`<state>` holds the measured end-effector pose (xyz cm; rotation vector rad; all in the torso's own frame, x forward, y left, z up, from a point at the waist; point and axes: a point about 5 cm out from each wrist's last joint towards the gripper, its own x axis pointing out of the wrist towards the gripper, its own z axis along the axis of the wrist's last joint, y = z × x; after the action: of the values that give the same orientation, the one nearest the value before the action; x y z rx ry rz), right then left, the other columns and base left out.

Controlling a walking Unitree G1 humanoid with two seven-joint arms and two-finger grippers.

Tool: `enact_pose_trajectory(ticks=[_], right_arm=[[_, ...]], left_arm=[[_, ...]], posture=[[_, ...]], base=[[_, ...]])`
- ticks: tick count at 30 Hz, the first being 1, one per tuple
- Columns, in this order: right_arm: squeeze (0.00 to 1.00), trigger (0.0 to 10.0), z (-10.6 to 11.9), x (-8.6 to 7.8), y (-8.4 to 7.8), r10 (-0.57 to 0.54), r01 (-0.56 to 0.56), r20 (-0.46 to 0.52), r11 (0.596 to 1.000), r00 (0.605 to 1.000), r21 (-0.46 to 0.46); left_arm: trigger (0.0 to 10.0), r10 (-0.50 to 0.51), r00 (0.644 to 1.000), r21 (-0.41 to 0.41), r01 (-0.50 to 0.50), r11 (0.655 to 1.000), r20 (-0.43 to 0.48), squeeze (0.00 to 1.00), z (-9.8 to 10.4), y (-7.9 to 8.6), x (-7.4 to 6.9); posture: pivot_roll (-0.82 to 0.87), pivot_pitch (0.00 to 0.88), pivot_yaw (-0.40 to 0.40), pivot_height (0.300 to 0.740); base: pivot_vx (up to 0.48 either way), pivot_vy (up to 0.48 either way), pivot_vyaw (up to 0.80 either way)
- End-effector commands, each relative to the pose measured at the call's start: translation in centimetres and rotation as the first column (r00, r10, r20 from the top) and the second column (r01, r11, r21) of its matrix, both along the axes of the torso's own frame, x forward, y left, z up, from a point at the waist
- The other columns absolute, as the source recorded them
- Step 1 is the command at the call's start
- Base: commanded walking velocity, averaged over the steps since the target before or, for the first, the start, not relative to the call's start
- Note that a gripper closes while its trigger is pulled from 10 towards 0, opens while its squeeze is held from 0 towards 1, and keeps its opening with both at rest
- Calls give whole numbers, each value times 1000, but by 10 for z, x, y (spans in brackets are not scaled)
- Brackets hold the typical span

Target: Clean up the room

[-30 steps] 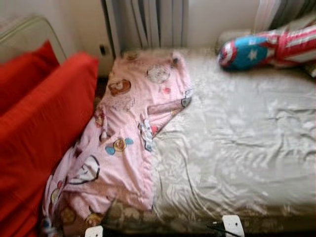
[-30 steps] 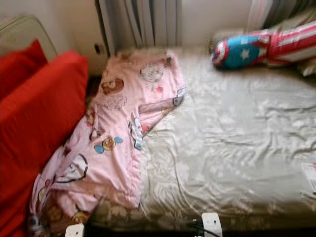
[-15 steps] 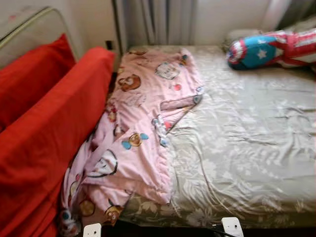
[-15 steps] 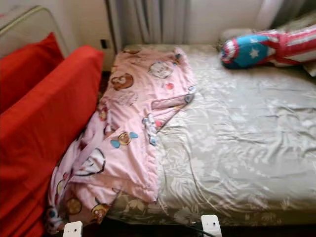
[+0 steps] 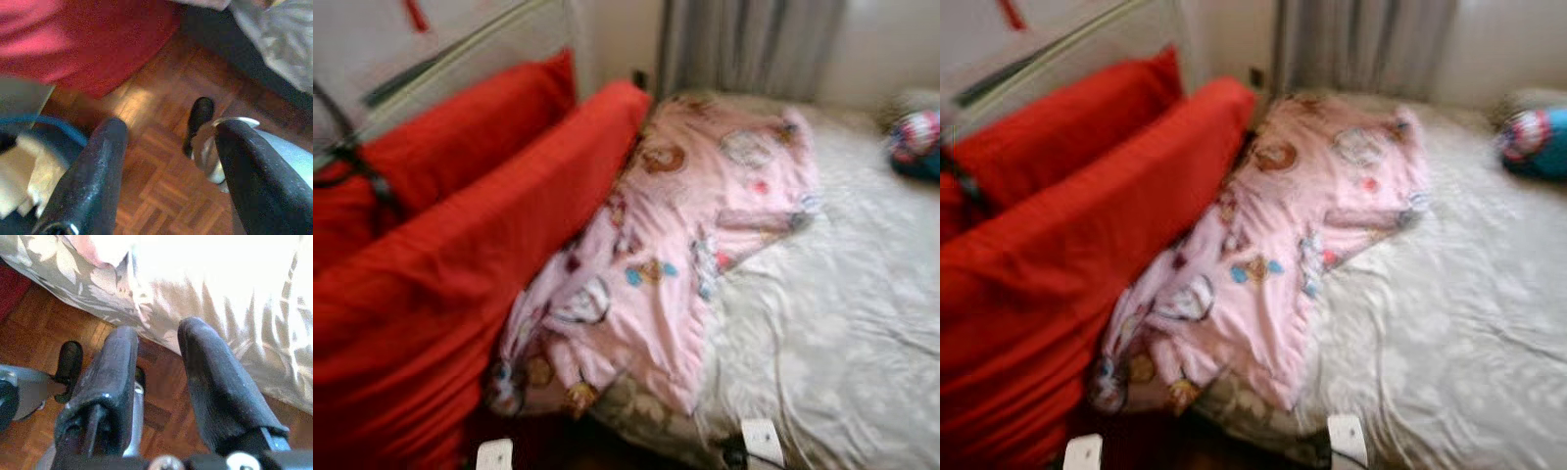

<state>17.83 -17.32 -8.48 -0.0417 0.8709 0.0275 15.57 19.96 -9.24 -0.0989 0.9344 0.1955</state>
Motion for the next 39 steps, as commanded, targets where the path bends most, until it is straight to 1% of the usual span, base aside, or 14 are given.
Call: enact_pose_trajectory(ticks=[1, 9, 13, 16, 17, 19, 21, 25, 28, 29, 31, 32, 33, 39], right_arm=[[0, 10000, -5, -9, 2, 0, 0, -35, 1000, 999, 0], [0, 10000, -5, -8, 4, 1, -1, -36, 1000, 999, 4], [0, 10000, -3, -6, 3, -10, 11, -21, 1000, 1000, 26], [0, 10000, 3, 5, -1, -35, 34, 32, 999, 999, 43], [0, 10000, 10, 17, -4, -46, 42, 83, 998, 995, 55], [0, 10000, 12, 20, -4, -49, 43, 99, 997, 994, 59], [0, 10000, 22, 35, -3, -42, 30, 168, 996, 985, 78], [0, 10000, 45, 65, 2, -26, -5, 326, 996, 945, 93], [0, 10000, 53, 73, 3, -27, -12, 384, 995, 923, 99], [0, 10000, 63, 81, 3, -29, -21, 453, 994, 891, 106], [0, 10000, 71, 86, 3, -28, -35, 514, 993, 858, 114], [0, 10000, 74, 86, 3, -26, -42, 534, 992, 845, 115], [0, 10000, 75, 85, 2, -21, -50, 554, 992, 832, 114], [0, 10000, 72, 73, 7, -12, -70, 580, 990, 814, 119]], left_arm=[[10000, 2, 1000, 7, -1, 1000, -29, 0, -3, 2, -9], [10000, 3, 1000, 7, -3, 1000, -29, 0, -3, 2, -9], [10000, 5, 1000, 7, -5, 1000, -22, 0, -3, 2, -9], [10000, 5, 1000, 6, -5, 1000, -6, 0, -2, 2, -8], [10000, 7, 1000, 4, -7, 1000, 19, 0, -1, 2, -6], [10000, 7, 1000, 3, -8, 1000, 28, 0, -1, 2, -6], [10000, 16, 997, -7, -15, 1000, 70, 0, 1, 2, -4], [10000, 47, 985, -22, -44, 999, 167, 0, 7, 1, 1], [10000, 51, 981, -25, -47, 999, 189, 0, 8, 1, 1], [10000, 50, 975, -29, -45, 999, 216, 0, 9, 1, 2], [10000, 28, 914, -1, -30, 1000, 406, 0, 38, 7, 48], [10000, 24, 882, 8, -31, 1000, 472, 0, 50, 9, 62], [10000, 25, 854, 13, -37, 999, 520, 0, 58, 11, 70], [10000, 43, 806, 24, -71, 997, 590, 0, 65, 21, 68]], posture=[[-123, 108, 1, 740], [-123, 110, 0, 740], [-124, 111, 0, 740], [-123, 114, 2, 740], [-127, 117, 2, 740], [-127, 117, 2, 740], [-124, 119, 2, 740], [-117, 121, -2, 740], [-123, 122, -2, 740], [-124, 122, -2, 740], [-124, 120, -3, 740], [-122, 120, -4, 740], [-120, 114, -5, 740], [-122, 104, -3, 740]], base=[[0, 0, 800], [0, 0, 773], [0, 0, 0], [0, 0, 0], [0, 0, 0], [0, 0, 0], [0, 0, 0], [0, 0, 0], [0, 0, 0], [0, 0, 0], [0, 0, 0], [0, 0, 0], [0, 0, 0], [0, 0, 0]])
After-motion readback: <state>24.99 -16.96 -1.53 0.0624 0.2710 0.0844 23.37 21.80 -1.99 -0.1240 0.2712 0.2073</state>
